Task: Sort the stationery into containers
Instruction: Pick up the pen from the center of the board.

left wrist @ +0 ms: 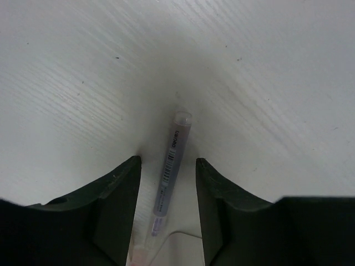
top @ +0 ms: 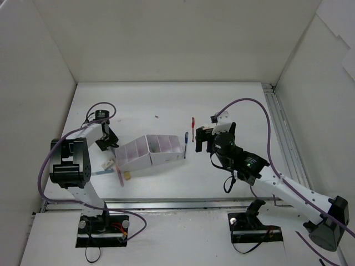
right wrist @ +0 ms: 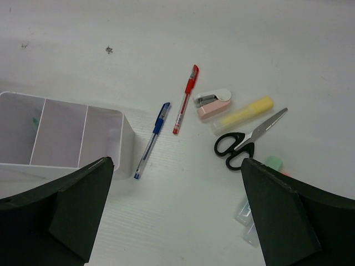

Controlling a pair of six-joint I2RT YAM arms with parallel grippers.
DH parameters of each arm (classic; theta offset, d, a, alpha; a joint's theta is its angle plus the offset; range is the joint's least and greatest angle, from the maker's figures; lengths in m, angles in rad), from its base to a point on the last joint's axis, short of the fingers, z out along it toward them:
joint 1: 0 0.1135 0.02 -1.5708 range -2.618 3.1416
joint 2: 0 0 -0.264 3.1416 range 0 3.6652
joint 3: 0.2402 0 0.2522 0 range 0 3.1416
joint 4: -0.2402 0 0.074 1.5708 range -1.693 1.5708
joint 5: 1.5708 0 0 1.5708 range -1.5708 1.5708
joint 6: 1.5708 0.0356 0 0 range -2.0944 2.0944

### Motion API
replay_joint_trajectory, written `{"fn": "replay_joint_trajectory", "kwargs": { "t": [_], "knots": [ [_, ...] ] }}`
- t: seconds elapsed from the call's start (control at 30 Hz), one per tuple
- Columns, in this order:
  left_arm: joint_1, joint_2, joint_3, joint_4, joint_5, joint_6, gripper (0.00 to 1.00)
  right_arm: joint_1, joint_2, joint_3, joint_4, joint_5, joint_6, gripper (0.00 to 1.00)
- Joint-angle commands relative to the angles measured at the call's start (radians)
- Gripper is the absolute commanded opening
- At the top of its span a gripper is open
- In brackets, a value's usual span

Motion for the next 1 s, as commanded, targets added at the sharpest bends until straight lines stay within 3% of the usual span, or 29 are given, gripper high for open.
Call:
{"fn": "replay_joint_trajectory", "kwargs": {
  "t": [0.0, 0.23, 0.47, 0.57, 0.77, 0.97],
  "knots": [
    [-0.005, -0.012, 0.055, -0.014, -0.030, -0.029, 0.39, -0.006, -0.031, 0.002, 0.038, 0.049, 0.029, 0.98],
    [-0.005, -0.037, 0.044, -0.006, -0.018, -0.032, 0.00, -0.008, -0.071, -0.010, 0.024, 0.056, 0.037, 0.98],
    [0.015, -0.202, 0.070, -0.040, -0.052, -0.014, 0.00, -0.009, -0.117, -0.027, 0.017, 0.001, 0.020, 0.98],
    [0.025, -0.321, 0.056, -0.034, -0.033, -0.011, 0.00, -0.006, -0.117, -0.031, 0.030, -0.108, -0.047, 0.98],
    [0.013, -0.597, -0.028, 0.058, 0.086, -0.037, 0.00, 0.001, -0.062, -0.030, 0.144, -0.479, -0.201, 0.98],
    [-0.085, -0.825, -0.146, 0.202, 0.197, -0.193, 0.00, 0.112, 0.080, -0.005, 0.320, -0.568, -0.327, 0.98]
  ]
}}
